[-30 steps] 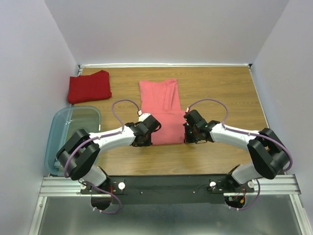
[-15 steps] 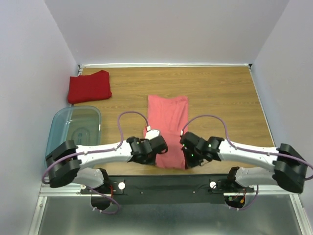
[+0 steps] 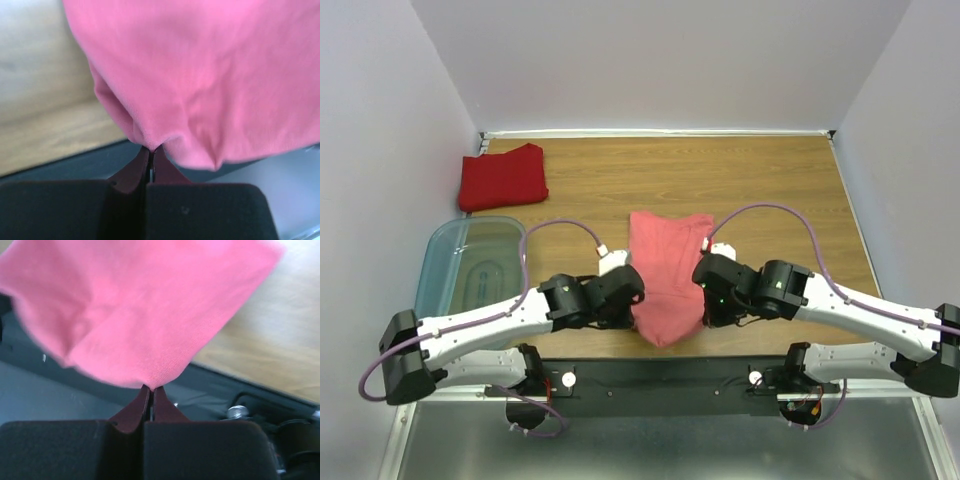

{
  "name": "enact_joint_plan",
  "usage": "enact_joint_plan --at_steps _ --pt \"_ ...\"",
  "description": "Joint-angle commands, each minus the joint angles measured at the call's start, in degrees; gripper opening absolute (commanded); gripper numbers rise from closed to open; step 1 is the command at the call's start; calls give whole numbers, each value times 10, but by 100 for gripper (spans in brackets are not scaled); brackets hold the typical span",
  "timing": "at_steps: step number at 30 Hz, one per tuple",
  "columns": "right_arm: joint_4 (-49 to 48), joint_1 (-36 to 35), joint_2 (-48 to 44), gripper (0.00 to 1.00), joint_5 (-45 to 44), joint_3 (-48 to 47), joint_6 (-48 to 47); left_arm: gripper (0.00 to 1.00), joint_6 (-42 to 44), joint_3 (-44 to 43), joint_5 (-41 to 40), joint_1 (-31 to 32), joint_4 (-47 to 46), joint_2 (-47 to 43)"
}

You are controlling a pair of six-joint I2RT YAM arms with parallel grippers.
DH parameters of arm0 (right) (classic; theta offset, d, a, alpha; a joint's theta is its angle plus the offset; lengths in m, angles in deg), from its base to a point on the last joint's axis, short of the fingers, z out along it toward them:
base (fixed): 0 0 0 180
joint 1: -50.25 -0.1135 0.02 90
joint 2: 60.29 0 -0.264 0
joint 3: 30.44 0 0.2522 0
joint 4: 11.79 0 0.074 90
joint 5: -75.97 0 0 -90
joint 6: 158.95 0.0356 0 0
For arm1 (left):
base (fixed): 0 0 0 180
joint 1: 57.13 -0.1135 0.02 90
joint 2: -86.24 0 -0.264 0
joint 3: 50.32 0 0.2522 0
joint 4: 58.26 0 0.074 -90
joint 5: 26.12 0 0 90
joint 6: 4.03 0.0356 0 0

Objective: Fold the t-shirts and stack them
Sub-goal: Fold the tshirt

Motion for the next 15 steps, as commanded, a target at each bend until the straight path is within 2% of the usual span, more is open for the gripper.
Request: enact_joint_plan --at_steps 1,5,10,15 --pt "79 48 14 0 -99 -47 -44 0 67 -18 -14 -62 -35 -34" --pt "78 113 28 0 -108 -85 -107 0 139 -52 -18 -132 -41 -34" --pt "70 149 55 0 -110 -104 -153 0 206 -74 0 -187 -64 -5" --pt "22 208 68 0 -71 -97 -203 0 257 -69 44 -246 -114 16"
